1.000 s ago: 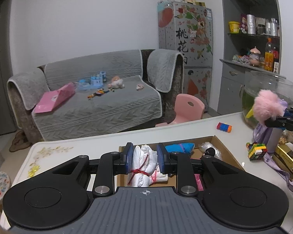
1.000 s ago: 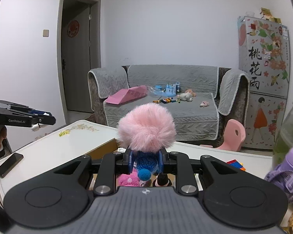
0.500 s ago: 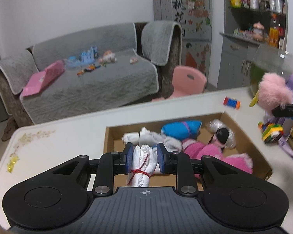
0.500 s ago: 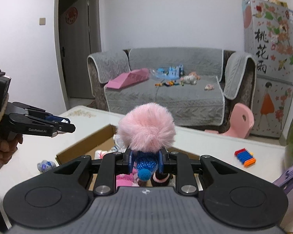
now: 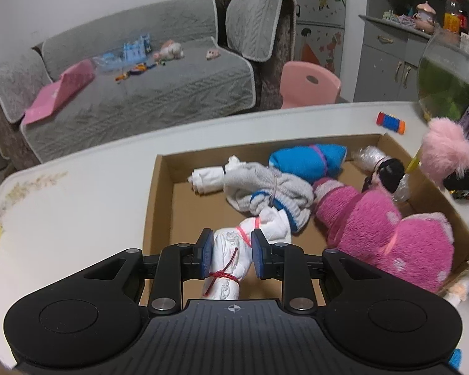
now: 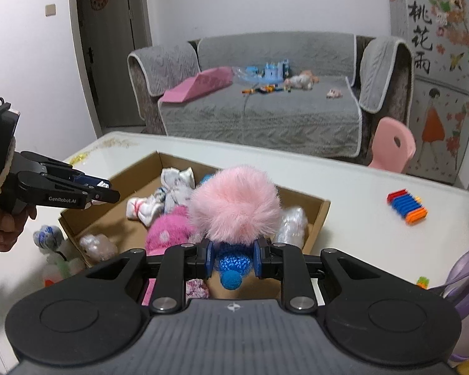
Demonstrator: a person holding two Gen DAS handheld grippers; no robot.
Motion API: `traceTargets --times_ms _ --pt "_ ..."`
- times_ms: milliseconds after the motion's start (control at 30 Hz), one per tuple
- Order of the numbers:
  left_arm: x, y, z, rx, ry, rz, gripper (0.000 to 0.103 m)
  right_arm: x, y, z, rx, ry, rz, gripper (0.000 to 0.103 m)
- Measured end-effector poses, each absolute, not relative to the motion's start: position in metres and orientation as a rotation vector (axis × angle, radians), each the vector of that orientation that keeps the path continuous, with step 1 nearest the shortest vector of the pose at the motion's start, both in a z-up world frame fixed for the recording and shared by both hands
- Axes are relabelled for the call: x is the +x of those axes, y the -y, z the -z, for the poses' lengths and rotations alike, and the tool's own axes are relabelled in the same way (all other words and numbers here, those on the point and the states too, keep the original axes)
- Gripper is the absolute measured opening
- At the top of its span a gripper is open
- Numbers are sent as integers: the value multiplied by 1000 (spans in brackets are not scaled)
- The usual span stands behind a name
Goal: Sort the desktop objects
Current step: 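Lift both held items and carry them over the cardboard box, then open both tools to drop the items and move back over the pile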
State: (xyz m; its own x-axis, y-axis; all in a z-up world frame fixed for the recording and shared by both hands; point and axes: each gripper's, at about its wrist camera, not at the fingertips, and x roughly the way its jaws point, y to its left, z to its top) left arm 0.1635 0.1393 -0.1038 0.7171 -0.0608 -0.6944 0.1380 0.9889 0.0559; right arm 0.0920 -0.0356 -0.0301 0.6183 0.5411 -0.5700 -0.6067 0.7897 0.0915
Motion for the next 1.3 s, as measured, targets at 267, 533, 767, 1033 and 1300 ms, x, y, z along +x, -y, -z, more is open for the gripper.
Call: traceTargets --times_ms 267,533,767,1033,1300 --pt "167 -140 137 85 -840 114 32 101 21 56 -177 -698 -660 21" --pt "139 -140 140 66 -836 122 33 87 40 66 -171 -738 -659 21" --pt "101 -132 140 70 -827 117 33 61 49 65 -226 -737 -692 22" --pt "88 -129 123 62 -779 82 53 52 45 57 -270 -689 -669 37" --pt "43 -151 71 78 -588 -9 87 30 63 25 -150 -542 -606 90"
